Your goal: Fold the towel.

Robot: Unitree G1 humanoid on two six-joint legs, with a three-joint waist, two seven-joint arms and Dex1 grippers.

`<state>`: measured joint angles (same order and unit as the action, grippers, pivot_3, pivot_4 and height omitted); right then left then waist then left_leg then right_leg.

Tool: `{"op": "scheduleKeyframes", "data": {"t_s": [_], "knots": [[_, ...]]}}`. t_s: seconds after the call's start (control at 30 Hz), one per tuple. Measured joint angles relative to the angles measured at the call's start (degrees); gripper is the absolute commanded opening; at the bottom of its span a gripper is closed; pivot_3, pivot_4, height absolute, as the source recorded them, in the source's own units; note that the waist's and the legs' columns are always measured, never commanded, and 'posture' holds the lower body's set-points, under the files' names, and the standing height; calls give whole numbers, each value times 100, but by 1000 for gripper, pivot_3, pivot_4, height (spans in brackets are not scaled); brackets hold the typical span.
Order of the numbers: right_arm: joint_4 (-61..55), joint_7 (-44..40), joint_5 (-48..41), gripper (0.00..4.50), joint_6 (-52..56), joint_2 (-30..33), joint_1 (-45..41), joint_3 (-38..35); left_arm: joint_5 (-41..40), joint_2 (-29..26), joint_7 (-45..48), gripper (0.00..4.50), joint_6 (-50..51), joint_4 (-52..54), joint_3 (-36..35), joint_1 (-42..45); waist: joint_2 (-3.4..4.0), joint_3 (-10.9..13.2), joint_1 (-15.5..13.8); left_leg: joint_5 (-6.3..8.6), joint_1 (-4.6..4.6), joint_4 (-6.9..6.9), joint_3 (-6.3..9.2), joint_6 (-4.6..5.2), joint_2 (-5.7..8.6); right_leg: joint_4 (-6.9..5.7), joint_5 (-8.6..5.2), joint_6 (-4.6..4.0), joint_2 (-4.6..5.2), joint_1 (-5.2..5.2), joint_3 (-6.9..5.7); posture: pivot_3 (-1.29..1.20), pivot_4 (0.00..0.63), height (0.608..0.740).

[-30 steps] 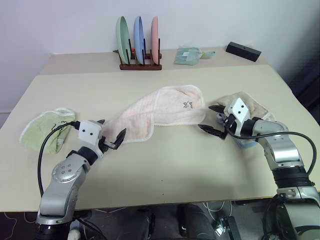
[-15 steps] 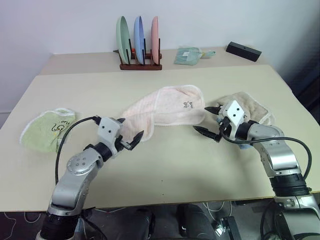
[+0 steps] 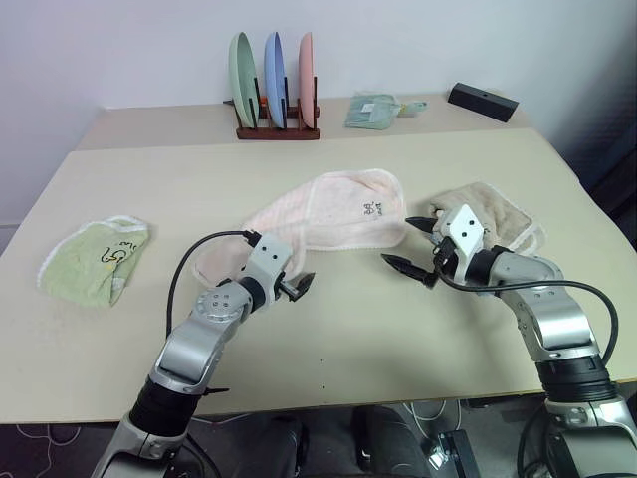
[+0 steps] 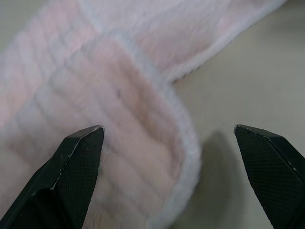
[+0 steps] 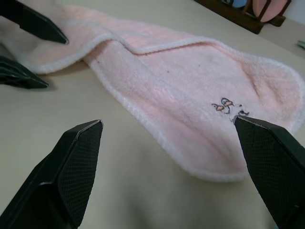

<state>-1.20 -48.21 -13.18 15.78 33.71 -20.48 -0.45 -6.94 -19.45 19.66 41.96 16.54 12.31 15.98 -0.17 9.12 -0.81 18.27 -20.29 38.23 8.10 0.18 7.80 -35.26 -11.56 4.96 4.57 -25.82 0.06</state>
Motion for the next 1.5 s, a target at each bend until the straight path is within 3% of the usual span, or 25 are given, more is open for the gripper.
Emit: {"op": "scheduleKeyframes", "data": {"t_s": [0.1,0.33,0.6,0.73,0.9,1.1,1.23,1.5], "knots": [[86,5,16,4500,-52,-62,-39,34,-36,14,4,3572,157,46,-105,-56,0,0,3,0,0,0,0,0,0,0,0,0,0,0,0,0,150,740],[260,10,69,4500,-254,-219,-105,189,-63,-60,41,49,252,154,-263,-181,0,0,3,0,1,0,0,0,0,0,0,0,0,0,0,0,150,740],[252,84,67,4500,-290,-267,-92,206,-71,-397,369,14,-312,237,-346,-289,0,0,15,0,0,-1,-1,0,0,-1,0,0,0,-4,1,0,150,740],[185,143,63,4500,-294,-260,80,180,-474,-958,933,14,-722,738,-1069,-1013,1,0,29,0,-4,-9,-8,-1,-7,-3,-1,-1,-5,-17,7,0,150,740],[119,185,62,4500,-285,-283,197,195,-737,-1748,1473,14,-1150,578,-2337,-1779,2,0,8,0,-1,-7,-11,-1,-7,-2,1,-3,-5,-12,7,0,150,740],[134,211,75,4500,-299,-384,13,261,-918,-1852,1750,14,-1408,362,-2678,-1876,1,1,0,3,-1,-4,-10,4,-6,3,1,-3,-3,-5,5,0,150,740],[333,347,295,4500,-292,-378,-399,342,-1391,-1831,2059,14,-1362,612,-2764,-2074,2,1,44,3,-1,-6,-13,2,-9,0,1,-4,-5,-10,6,0,150,740],[2025,803,512,4500,572,-832,-1933,400,-1899,-2383,2870,14,-1087,1084,-2725,-2891,4,2,54,3,-4,-9,-16,3,-11,2,1,-6,-7,-14,9,0,150,740]]}}
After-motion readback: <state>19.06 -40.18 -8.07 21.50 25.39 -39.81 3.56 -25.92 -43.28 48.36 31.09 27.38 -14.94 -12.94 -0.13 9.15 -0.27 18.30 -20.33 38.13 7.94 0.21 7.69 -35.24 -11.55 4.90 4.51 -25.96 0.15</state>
